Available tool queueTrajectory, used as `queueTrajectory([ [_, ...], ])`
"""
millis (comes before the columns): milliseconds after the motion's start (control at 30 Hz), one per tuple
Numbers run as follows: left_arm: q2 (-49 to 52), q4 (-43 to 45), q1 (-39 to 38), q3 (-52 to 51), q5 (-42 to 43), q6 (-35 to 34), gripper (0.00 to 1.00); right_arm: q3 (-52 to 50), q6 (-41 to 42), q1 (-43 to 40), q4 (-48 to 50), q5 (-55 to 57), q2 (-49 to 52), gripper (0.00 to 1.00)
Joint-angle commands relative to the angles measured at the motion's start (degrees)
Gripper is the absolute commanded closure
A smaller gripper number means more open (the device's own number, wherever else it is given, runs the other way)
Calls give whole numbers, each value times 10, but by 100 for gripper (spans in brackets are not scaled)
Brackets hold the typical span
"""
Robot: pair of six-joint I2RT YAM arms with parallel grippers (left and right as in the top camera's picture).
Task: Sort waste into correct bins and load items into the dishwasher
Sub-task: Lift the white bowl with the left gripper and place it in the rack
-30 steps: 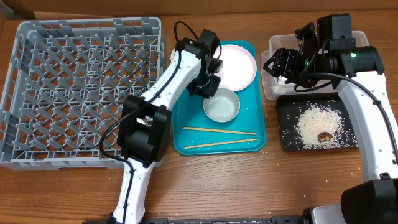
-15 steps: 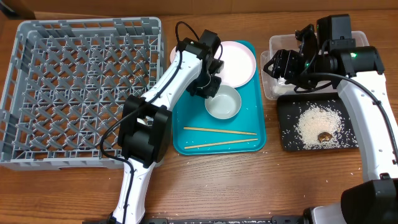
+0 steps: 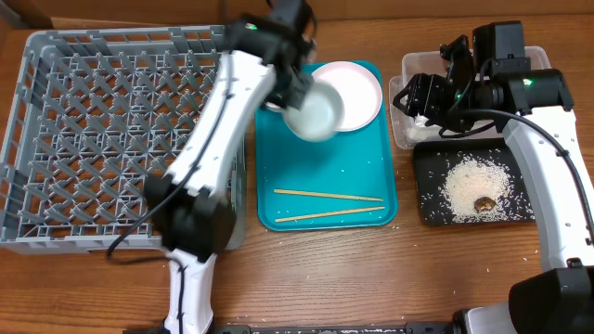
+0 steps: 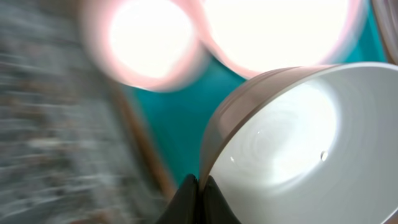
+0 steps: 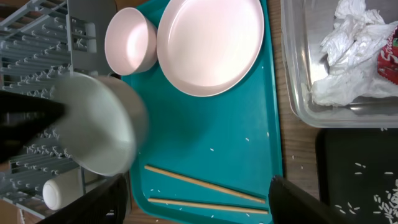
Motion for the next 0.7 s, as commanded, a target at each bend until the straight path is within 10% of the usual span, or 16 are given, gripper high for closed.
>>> queueTrajectory([
  [0,-61,21,30,24,-261,-78,96,5,-8,2,13,1,-3,26],
  [167,-53,34,64,22,-511,-223,96,5,-8,2,24,1,-3,25],
  [367,5,57,84,19,-672,-309,96,5,-8,2,28,25,-3,0],
  [667,123,125,85,19,-800,-312,96,5,-8,2,28,48,-3,0],
])
